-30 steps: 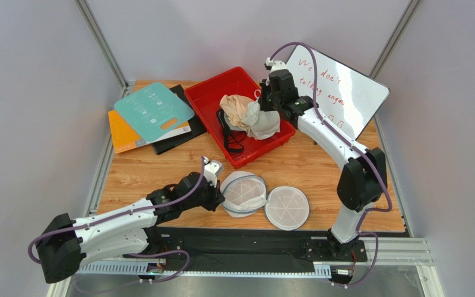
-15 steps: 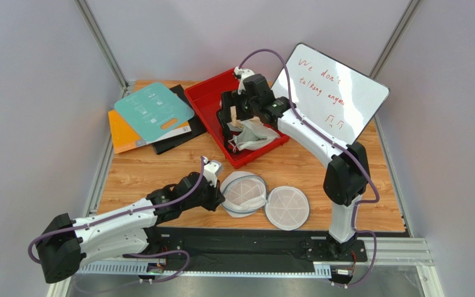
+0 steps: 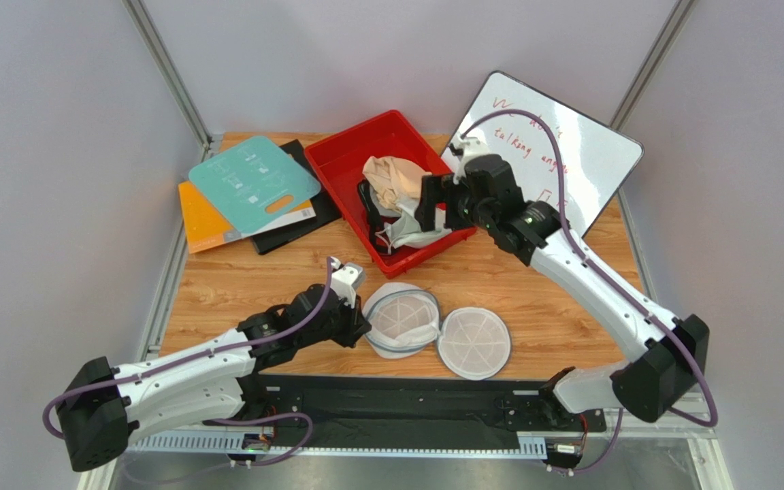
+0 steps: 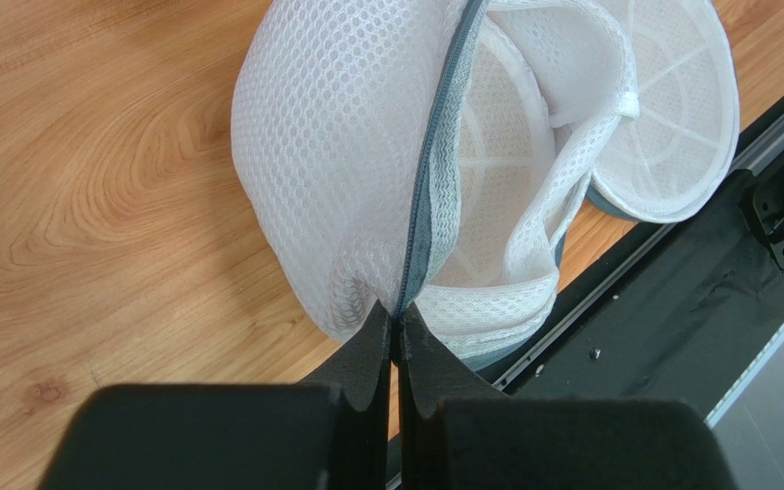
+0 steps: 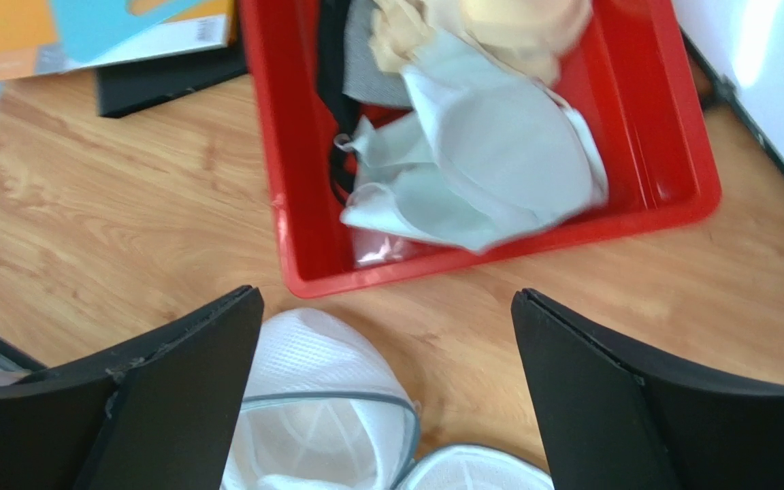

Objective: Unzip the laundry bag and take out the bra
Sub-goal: Place the bra in the bin.

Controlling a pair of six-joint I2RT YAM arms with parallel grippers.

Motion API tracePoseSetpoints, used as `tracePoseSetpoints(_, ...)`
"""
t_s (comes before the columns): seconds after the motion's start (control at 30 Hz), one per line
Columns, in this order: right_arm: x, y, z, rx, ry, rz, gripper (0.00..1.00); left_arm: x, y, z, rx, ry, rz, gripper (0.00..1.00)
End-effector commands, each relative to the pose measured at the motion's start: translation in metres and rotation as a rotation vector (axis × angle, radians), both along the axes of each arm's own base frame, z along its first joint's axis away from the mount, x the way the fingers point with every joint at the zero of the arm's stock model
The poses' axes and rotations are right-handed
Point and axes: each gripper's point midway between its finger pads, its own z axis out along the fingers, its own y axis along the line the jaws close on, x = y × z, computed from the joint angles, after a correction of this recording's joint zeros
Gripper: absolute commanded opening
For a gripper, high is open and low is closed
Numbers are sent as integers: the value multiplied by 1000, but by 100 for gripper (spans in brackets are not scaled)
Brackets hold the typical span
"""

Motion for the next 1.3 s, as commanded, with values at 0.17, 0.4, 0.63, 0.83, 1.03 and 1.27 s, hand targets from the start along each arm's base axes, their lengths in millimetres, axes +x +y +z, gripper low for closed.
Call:
tracePoseSetpoints(0.17,-54,-134,-141,-70,365,-485,100,0,-1,7,-31,-10,9,0)
tracePoseSetpoints(0.4,-104,-173,-181,6,455,-668,95,1,-1,10,-39,-18,9,0)
tracePoseSetpoints(0.63,-131,-173,-185,101,495,-728,84,1,-1,10,-38,-19,10,0)
tracePoseSetpoints(0.83,-155,-168,-210,109,603,-725,74,2,-2,11,-43,-21,13,0)
tracePoseSetpoints(1.03,-173,-166,-225,90,659,-724,67,3,-3,10,-35,-17,12,0)
tracePoseSetpoints(1.27,-191,-174,-237,52,679,-734,59,3,-5,7,-31,-10,7,0)
